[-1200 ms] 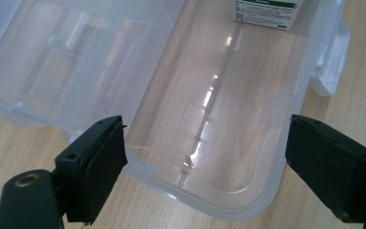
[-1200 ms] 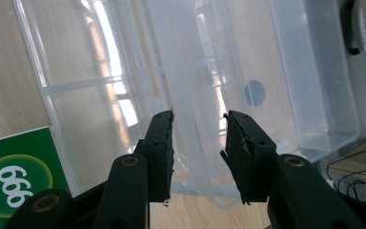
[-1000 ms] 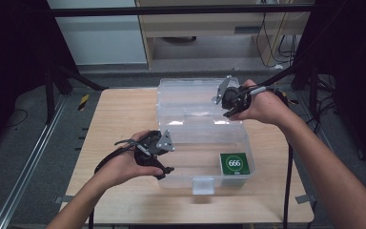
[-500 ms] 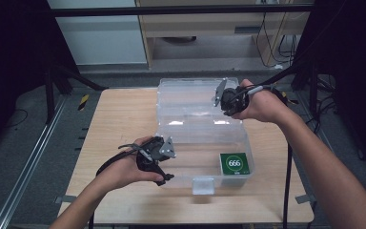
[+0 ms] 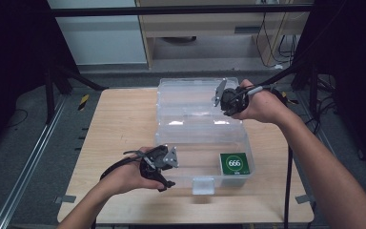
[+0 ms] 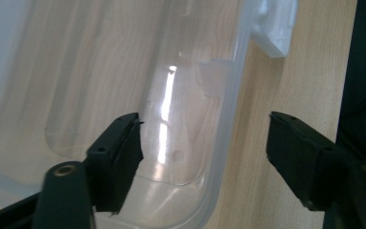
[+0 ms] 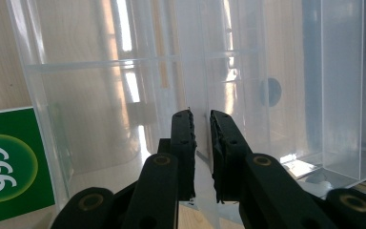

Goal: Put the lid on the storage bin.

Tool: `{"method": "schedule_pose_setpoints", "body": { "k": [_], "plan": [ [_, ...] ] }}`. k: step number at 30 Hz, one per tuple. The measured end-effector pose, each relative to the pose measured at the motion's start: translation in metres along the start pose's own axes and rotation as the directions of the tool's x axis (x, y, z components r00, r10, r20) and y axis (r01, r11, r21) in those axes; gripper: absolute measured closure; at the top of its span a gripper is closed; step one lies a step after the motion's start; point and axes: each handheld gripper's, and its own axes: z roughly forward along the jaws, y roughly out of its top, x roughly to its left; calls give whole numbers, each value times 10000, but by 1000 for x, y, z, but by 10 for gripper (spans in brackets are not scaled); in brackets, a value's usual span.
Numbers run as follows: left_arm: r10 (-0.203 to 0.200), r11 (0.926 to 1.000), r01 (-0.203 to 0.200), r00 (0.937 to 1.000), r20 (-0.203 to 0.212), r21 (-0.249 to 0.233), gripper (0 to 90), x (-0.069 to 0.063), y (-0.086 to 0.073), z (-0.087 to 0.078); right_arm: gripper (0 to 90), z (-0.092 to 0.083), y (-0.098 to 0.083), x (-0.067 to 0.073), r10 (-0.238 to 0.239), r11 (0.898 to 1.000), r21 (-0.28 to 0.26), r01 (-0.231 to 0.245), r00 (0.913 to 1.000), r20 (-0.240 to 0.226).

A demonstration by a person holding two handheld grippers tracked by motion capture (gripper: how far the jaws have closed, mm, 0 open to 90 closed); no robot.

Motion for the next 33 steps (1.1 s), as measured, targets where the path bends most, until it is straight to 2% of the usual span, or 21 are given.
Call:
{"method": "schedule_pose_setpoints", "body": {
  "k": [1,2,3,4,7,8,11,19,23,27,33],
  "plan": [
    [0,10000,0,10000,0,0,343,0,0,0,807,0,0,0,0,10000,0,0,10000,0],
    [144,9996,-146,9999,70,243,375,-1,1,5,808,0,0,0,-43,10000,-24,43,10000,-6],
    [16,9998,-19,9999,125,220,402,-2,1,8,808,0,0,0,-67,10000,-34,67,10000,-3],
    [182,9993,-187,9997,170,331,436,-1,1,10,808,0,-1,0,-51,10000,-52,51,10000,-10],
    [24,9994,-33,9996,269,347,513,-1,1,13,808,0,-1,0,-53,10000,-42,53,10000,0],
    [152,9986,-169,9993,335,492,542,0,1,14,808,0,-1,0,-56,10000,-18,56,10000,14],
    [195,9984,-218,9989,435,513,616,0,2,15,807,0,-1,0,-45,10000,-35,45,10000,28],
    [487,9951,-554,9955,818,821,736,1,9,18,805,1,0,1,-76,10000,-32,76,10000,46],
    [602,9930,-680,9949,815,966,814,2,11,19,805,1,1,1,-95,9999,-41,95,9999,61],
    [537,9925,-618,9955,783,1054,829,1,12,19,809,1,0,1,-128,9999,-51,128,9999,45],
    [330,9944,-375,9983,472,987,829,-1,12,19,842,0,3,3,-310,9995,-23,310,9995,-6]
  ]
}}
